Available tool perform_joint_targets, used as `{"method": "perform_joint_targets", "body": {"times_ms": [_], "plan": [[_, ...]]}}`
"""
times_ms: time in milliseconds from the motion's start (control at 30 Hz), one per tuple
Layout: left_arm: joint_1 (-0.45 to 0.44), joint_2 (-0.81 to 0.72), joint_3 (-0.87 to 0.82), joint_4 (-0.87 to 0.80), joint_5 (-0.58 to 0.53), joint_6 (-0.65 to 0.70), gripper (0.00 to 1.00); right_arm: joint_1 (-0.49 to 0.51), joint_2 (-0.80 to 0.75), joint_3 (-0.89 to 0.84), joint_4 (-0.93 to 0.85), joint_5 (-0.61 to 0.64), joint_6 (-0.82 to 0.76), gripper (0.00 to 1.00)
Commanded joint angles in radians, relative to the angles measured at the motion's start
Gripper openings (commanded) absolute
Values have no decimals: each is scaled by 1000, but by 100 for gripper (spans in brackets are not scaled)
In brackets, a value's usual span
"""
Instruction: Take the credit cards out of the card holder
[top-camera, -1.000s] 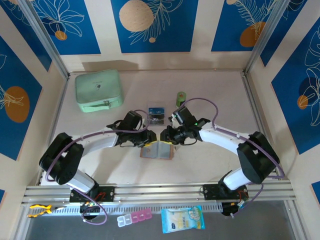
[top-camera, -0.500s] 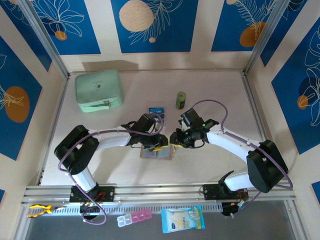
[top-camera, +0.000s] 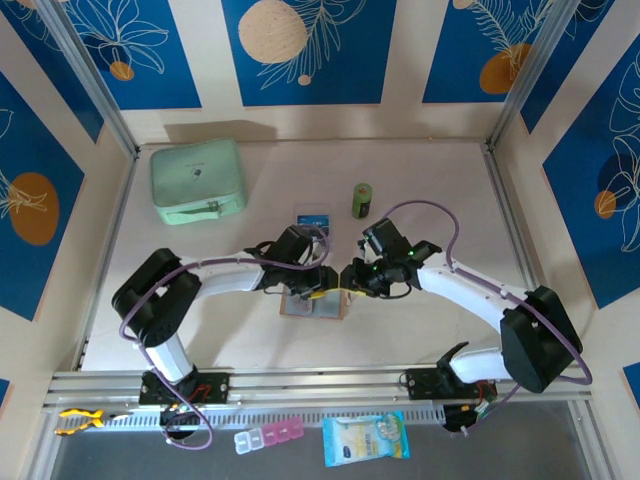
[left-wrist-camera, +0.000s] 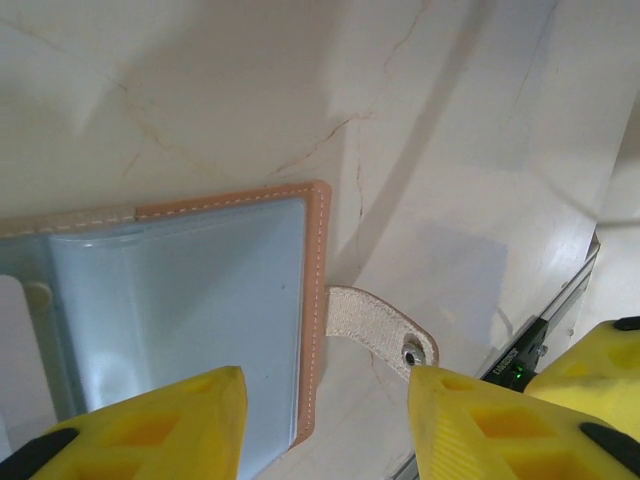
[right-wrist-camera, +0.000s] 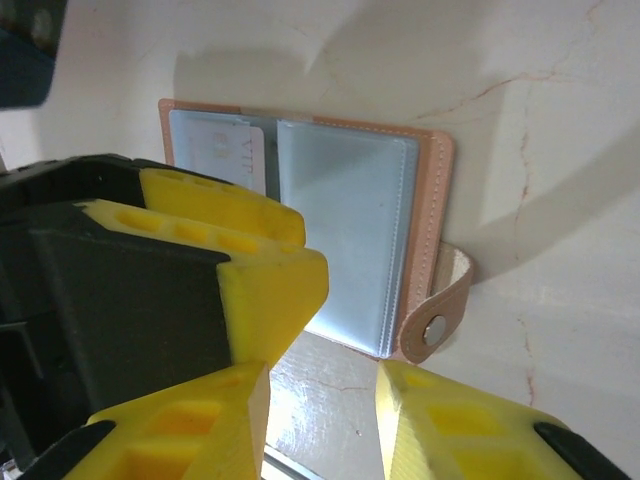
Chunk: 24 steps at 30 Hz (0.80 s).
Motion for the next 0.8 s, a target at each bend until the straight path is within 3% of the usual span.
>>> {"method": "perform_joint_targets", "body": {"times_ms": [0, 267, 367, 767], "plan": [[29, -58, 18, -65, -31, 64, 46, 22, 10, 29, 11, -36, 25, 33], [136, -140, -51, -166, -35, 142, 39, 78, 107, 110, 46, -29, 49, 29], [163, -142, -77, -192, -31, 170, 32, 91, 160, 141, 59, -48, 48, 27], [184, -146, -185, -185, -42, 169, 21, 136, 348, 214, 123, -100, 50, 24]]}}
